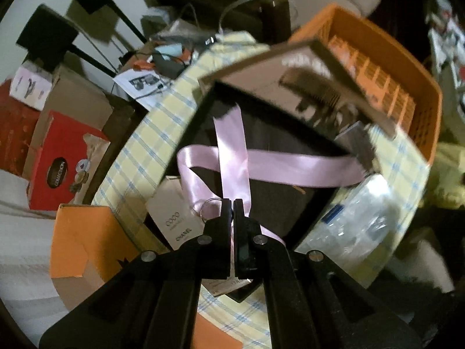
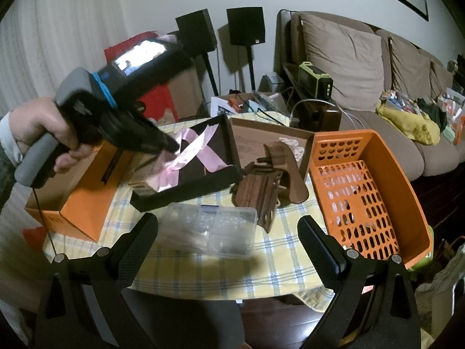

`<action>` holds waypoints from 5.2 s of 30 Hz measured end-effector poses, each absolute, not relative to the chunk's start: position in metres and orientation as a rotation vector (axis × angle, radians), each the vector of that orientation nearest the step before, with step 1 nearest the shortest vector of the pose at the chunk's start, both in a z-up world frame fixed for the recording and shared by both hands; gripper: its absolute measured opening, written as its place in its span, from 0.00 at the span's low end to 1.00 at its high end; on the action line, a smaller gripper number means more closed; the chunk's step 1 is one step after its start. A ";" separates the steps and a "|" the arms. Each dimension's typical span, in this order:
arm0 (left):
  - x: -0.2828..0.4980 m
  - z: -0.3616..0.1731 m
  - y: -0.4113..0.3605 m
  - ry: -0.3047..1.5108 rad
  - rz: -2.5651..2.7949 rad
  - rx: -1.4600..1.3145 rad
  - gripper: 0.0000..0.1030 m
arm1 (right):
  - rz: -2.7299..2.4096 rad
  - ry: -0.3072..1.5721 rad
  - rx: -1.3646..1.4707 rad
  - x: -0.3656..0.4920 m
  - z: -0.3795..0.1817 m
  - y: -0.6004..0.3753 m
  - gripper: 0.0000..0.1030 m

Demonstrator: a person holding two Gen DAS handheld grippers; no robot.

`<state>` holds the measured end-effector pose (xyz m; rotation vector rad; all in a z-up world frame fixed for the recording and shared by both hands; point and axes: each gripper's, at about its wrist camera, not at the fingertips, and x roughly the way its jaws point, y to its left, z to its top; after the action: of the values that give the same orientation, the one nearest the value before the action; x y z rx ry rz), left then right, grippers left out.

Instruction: Organize objects

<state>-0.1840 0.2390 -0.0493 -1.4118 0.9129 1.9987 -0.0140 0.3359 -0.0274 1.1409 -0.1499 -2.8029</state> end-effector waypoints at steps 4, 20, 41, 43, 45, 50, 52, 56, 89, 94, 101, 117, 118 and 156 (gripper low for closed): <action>-0.181 -0.021 0.226 0.768 2.052 -1.356 0.01 | -2.806 -0.117 1.136 -0.018 -0.026 0.333 0.95; -0.150 0.058 0.149 0.242 2.277 -1.116 0.01 | -2.698 -0.085 1.179 -0.086 -0.014 0.327 0.62; -0.103 0.076 0.063 0.029 2.360 -1.039 0.01 | -2.591 0.013 1.255 -0.110 -0.032 0.292 0.56; -0.099 0.077 0.061 0.025 2.363 -1.030 0.01 | -2.603 -0.008 1.274 -0.103 -0.036 0.301 0.64; -0.097 0.077 0.059 0.015 2.364 -1.028 0.01 | -2.626 -0.054 1.293 -0.094 -0.041 0.312 0.78; -0.085 0.079 0.055 0.001 2.368 -1.005 0.01 | -2.703 -0.151 1.342 -0.073 -0.059 0.327 0.92; -0.082 0.080 0.053 -0.007 2.367 -0.999 0.01 | -2.708 -0.164 1.346 -0.068 -0.066 0.327 1.00; -0.074 0.080 0.050 -0.003 2.363 -0.997 0.01 | -2.681 -0.115 1.359 -0.066 -0.073 0.325 0.99; -0.057 0.029 0.044 -0.059 2.411 -1.130 0.58 | -2.445 0.114 1.275 -0.032 -0.070 0.248 0.59; -0.053 0.026 0.035 -0.033 2.458 -1.139 0.59 | -2.357 0.150 1.288 -0.051 -0.086 0.216 0.40; -0.050 0.022 0.016 -0.094 2.480 -1.161 0.59 | -2.284 0.258 1.274 -0.065 -0.105 0.177 0.28; -0.047 0.019 0.004 -0.132 2.493 -1.174 0.59 | -2.232 0.382 1.267 -0.076 -0.128 0.158 0.11; -0.046 0.019 0.004 -0.131 2.493 -1.173 0.59 | -2.228 0.380 1.265 -0.076 -0.128 0.158 0.08; -0.044 -0.034 0.133 0.023 2.254 -1.276 0.80 | -2.618 -0.123 1.041 -0.017 -0.007 0.334 0.03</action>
<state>-0.0445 0.1326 -0.0335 -1.2761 0.0231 2.2539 -0.0170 0.3340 -0.0075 1.0414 -0.1230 -2.6182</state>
